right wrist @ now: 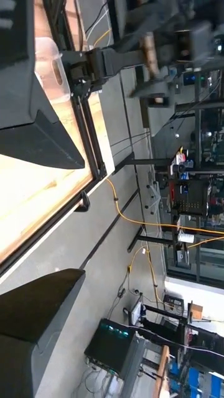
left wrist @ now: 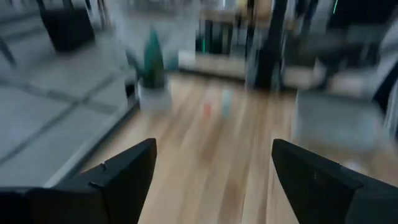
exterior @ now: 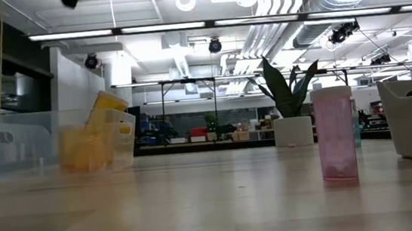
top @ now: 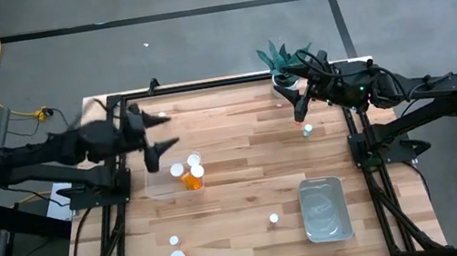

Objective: Pick and place medicine bottles into bin by pill shape (circle, oval)
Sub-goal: Put the large orange pill bottle into the transparent bin

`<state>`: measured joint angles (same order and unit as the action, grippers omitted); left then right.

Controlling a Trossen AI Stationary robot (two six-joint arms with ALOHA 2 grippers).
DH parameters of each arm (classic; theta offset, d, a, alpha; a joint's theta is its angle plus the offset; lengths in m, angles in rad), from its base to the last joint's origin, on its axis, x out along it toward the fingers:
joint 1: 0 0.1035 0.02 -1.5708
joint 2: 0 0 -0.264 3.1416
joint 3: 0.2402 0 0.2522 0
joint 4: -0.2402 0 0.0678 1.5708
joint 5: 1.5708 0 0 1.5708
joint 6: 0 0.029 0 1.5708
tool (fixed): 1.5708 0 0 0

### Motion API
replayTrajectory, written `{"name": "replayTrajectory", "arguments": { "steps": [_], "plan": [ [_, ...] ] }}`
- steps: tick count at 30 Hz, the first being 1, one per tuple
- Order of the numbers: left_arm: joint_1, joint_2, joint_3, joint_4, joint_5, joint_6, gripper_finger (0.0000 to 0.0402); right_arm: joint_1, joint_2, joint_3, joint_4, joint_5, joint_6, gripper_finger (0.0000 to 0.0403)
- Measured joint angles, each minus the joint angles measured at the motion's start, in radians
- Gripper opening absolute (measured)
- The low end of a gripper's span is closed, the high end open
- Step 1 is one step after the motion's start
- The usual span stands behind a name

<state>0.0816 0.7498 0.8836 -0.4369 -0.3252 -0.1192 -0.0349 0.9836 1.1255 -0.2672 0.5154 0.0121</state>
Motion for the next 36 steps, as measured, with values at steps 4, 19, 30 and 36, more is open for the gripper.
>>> {"name": "replayTrajectory", "arguments": {
  "steps": [4, 19, 30, 36],
  "plan": [
    [0.027, 0.000, 0.009, 0.169, 0.058, 0.000, 0.0310, 0.000, 0.000, 0.000, 0.000, -0.020, 0.015, 0.0268],
    [0.021, 0.021, 0.008, 0.177, 0.182, 0.011, 0.0310, 0.000, 0.000, 0.000, -0.008, -0.025, 0.014, 0.0268],
    [-0.306, 0.179, 0.008, -0.140, 0.454, 0.141, 0.0310, 0.000, 0.000, 0.000, -0.055, -0.025, 0.068, 0.0268],
    [-0.580, 0.301, 0.008, -0.186, 0.438, 0.226, 0.0310, 0.000, 0.000, 0.000, -0.121, -0.016, 0.093, 0.0268]
  ]
}}
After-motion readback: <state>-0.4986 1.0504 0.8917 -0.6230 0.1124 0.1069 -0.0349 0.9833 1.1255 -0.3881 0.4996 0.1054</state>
